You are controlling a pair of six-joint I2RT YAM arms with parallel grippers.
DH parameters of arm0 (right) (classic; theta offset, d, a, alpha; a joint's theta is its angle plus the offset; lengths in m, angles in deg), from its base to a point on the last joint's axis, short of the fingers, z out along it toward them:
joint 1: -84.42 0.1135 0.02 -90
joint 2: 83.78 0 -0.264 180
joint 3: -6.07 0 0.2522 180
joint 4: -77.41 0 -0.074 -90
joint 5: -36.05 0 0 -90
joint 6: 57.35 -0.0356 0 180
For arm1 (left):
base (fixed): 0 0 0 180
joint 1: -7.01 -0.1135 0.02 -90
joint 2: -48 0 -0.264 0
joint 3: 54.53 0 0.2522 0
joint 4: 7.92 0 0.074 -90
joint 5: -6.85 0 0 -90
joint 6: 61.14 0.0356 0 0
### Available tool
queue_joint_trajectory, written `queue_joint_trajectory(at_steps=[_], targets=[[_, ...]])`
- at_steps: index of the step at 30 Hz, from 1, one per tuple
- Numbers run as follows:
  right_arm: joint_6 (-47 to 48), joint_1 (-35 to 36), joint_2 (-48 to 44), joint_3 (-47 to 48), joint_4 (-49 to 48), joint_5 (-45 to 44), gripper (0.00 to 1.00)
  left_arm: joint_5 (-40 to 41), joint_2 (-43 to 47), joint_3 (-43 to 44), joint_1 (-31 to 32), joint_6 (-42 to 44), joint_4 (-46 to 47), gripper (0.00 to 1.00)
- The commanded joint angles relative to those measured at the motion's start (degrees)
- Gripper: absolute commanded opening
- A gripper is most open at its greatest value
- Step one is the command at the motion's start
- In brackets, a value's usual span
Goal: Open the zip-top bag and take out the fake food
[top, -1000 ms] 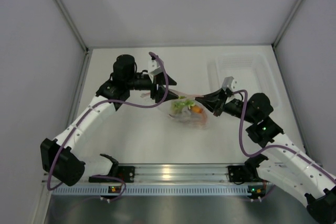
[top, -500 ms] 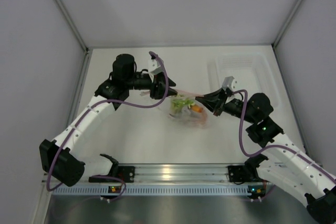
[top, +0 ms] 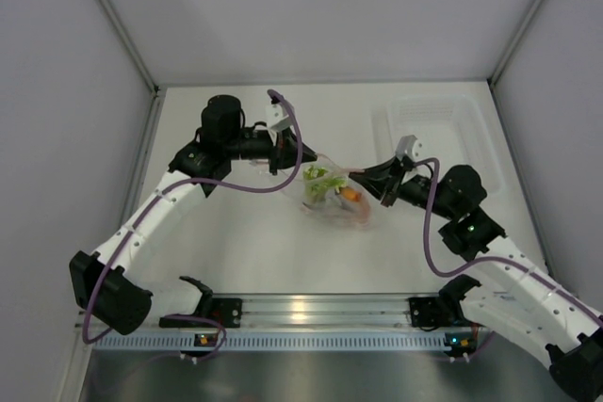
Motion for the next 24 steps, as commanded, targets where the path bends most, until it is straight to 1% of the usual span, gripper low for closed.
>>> queue_joint_trajectory(at_steps=[1,6,7,8,9,10,11,12,13,14,15,16,17,19,20,21,22,23,24], targets=[[0.18,-0.58,0.92,1.85,-3.25,-0.94,0.0,3.53,1.39,2.82,0.88,-0.72,1.02,0.0],[0.18,-0.58,1.72,3.52,-2.64,-2.09,0.0,13.29,1.65,3.52,2.99,-1.51,1.02,0.0],[-0.08,-0.67,1.98,3.87,-2.46,-3.31,0.0,14.7,1.56,3.87,3.17,-1.86,1.02,0.0],[-0.43,-0.58,2.59,4.31,-2.2,-4.45,0.0,19.67,1.39,4.13,3.69,-2.39,1.11,0.0],[-1.39,-0.67,2.95,5.18,-1.24,-5.85,0.0,22.16,1.12,4.75,3.96,-3.87,1.54,0.0],[-2.1,-0.67,3.64,5.71,-0.88,-9.26,0.01,24.71,0.95,5.1,4.13,-4.58,1.55,0.0],[-3.24,-0.58,4.09,6.24,-0.45,-11.56,0.17,27.17,0.68,5.54,4.48,-5.55,1.81,0.0],[-5.86,-0.67,4.44,7.81,1.65,-14.45,0.27,31.54,0.25,6.24,4.57,-7.39,1.98,0.0],[-7.28,-0.58,4.96,8.52,2.63,-19.87,0.29,32.98,0.07,6.68,4.57,-8.1,1.99,0.0],[-8.51,-0.67,5.14,9.14,3.68,-22.02,0.3,34.65,-0.19,6.95,4.66,-8.98,2.25,0.0],[-10.7,-0.58,5.41,10.71,5.86,-23.69,0.32,38.58,-0.37,7.12,4.66,-10.38,2.6,0.0],[-12.03,-0.58,5.93,11.6,7.37,-26.84,0.44,39.92,-0.46,7.73,4.66,-10.39,2.69,0.0],[-14.74,-0.58,6.11,13.26,8.43,-28.18,0.5,41.68,-0.81,8.26,4.66,-12.57,2.69,0.0],[-18.43,-0.58,6.99,14.77,11.84,-33.08,0.55,47.28,-0.73,9.4,4.66,-16.53,2.69,0.0],[-22.63,-0.58,7.25,15.56,12.21,-33.72,0.57,48.88,-0.29,9.58,4.66,-17.94,2.95,0.0],[-25.02,-0.67,7.69,15.91,12.56,-33.82,0.58,50.81,-0.11,9.76,4.66,-21.6,2.87,0.0],[-27.92,-0.67,8.65,16.09,12.39,-33.38,0.58,52.84,-0.02,10.02,4.66,-23.03,2.86,0.0],[-30.99,-0.58,9.36,16.09,12.22,-32.33,0.58,53.2,0.07,10.37,4.66,-24.44,2.86,0.0],[-37.98,-0.58,9.97,15.66,11.17,-31.45,0.57,55.56,0.15,10.29,4.66,-27.85,3.04,0.0]])
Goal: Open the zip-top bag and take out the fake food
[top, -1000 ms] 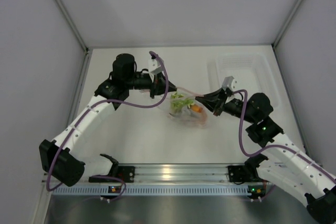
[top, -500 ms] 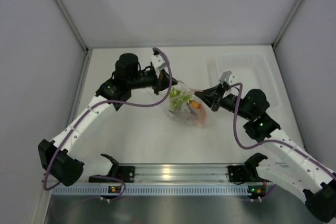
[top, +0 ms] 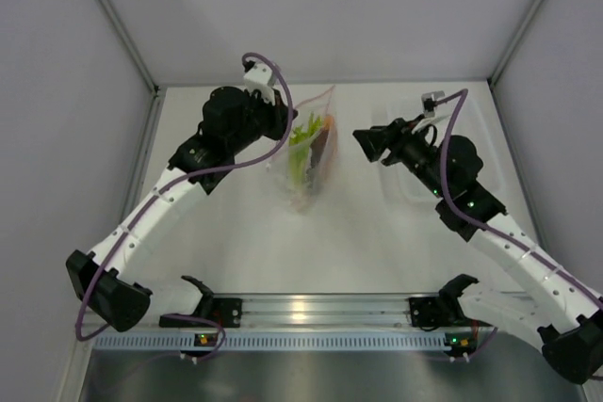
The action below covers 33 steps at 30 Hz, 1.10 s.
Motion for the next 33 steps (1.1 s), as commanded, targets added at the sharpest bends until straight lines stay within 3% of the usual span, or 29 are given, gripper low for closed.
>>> queue_joint_trajectory(at_steps=[1,2,4,14,26,29,33], targets=[[-18.89,-0.65,3.46,1.29,0.44,1.72,0.57,11.57,1.12,3.03,0.01,-11.24,4.22,0.0],[-24.41,-0.47,4.26,-0.19,-4.02,3.15,0.57,11.77,1.12,1.81,0.01,-12.91,4.83,0.0],[-26.83,0.92,7.41,-0.91,-8.26,5.09,0.55,12.99,1.2,-0.04,0.62,-16.35,7.82,0.0],[-21.39,4.1,18.59,12.09,0.85,0.88,0.62,13.97,-0.82,-8.04,4.14,-23.38,19.42,0.0],[-17.26,4.01,16.31,12.71,4.8,-2.11,0.62,10.72,-4.77,-7.87,6.86,-26.37,25.14,0.0],[-14.36,4.01,17.62,15.08,10.07,-6.14,0.56,11.24,-5.38,-7.61,7.91,-26.38,25.84,0.0],[-11.72,3.48,18.34,15.53,13.87,-10.27,0.3,13.26,-5.21,-7.52,8.71,-25.5,25.76,0.0]])
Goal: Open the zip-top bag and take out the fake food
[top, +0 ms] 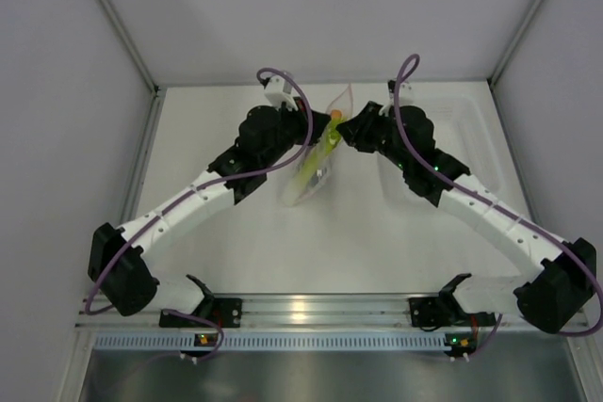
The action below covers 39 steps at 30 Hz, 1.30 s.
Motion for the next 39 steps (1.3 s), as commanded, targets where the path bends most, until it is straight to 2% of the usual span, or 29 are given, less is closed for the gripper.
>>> queue_joint_trajectory(at_steps=[1,3,6,10,13,15,21,24,27,28,31,39], targets=[[4.06,-0.14,-1.01,1.91,4.12,-5.52,0.22,2.38,0.67,0.51,0.51,0.36,4.99,0.0],[4.85,-0.23,-3.03,-0.37,4.47,-7.97,0.17,5.1,1.02,0.07,0.51,1.76,4.9,0.0],[7.05,-0.5,-4.79,-2.31,5.78,-10.87,0.01,8.09,1.81,-0.72,0.51,3.61,4.82,0.0],[9.51,-3.56,-5.76,-4.68,9.82,-13.69,0.0,13.09,4.61,-0.64,0.51,6.07,2.54,0.0],[10.74,-6.46,-9.01,-9.94,10.36,-14.84,0.0,20.89,6.03,0.33,0.43,9.14,-2.47,0.0],[11.01,-9.01,-11.02,-11.71,10.88,-14.14,0.0,24.77,7.34,0.59,0.34,11.43,-4.41,0.0],[12.68,-15.17,-12.71,-14.62,12.12,-10.54,0.0,29.81,10.07,0.24,-0.1,13.72,-6.52,0.0],[12.94,-15.18,-12.36,-14.88,9.32,-4.57,0.02,23.94,9.55,0.33,-0.1,11.88,-6.43,0.0],[12.24,-15.09,-11.66,-14.44,6.51,1.67,0.11,14.71,7.71,0.42,-0.1,8.11,-5.73,0.0],[12.07,-15.0,-11.39,-13.66,6.49,2.73,0.21,13.3,7.35,0.15,-0.1,6.36,-4.95,0.0],[12.59,-14.56,-11.04,-11.38,7.98,4.48,0.32,10.12,6.12,-0.02,-0.02,3.54,-3.89,0.0],[16.1,-11.67,-15.08,-4.09,14.4,2.21,0.36,2.23,0.41,3.05,1.04,4.05,-3.27,0.0]])
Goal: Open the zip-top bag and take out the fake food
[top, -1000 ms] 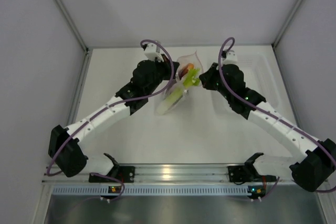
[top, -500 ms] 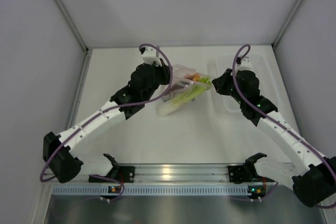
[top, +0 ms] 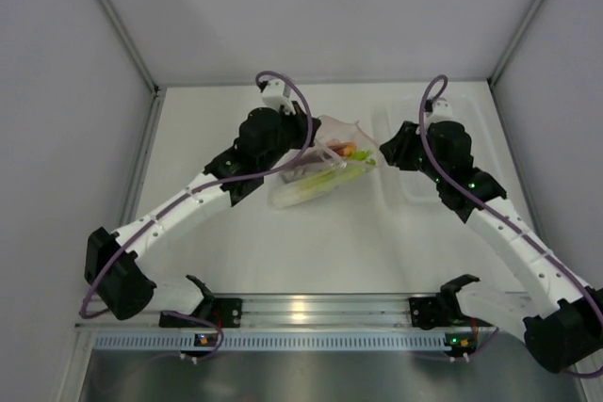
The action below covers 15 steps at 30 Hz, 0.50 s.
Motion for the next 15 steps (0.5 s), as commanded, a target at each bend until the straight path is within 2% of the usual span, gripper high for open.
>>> queue_joint_trajectory(at_steps=[1,6,9,12,15], targets=[[4.15,1.39,-2.97,6.7,3.3,-0.44,0.36,-6.16,-2.46,3.4,0.32,1.25,3.88,0.0],[10.3,3.58,-2.44,4.88,1.82,12.03,0.37,-17.93,-6.84,6.65,0.23,5.65,3.79,0.0],[10.66,5.69,-3.15,-1.43,-6.08,19.95,0.38,-21.98,-8.08,7.09,0.23,5.57,3.79,0.0],[9.52,8.15,-2.36,-7.94,-14.94,21.72,0.38,-25.06,-8.7,7.18,0.23,5.31,3.7,0.0],[9.51,10.52,-0.95,-11.64,-21.19,19.01,0.41,-28.84,-9.14,7.44,0.23,5.57,3.44,0.0]])
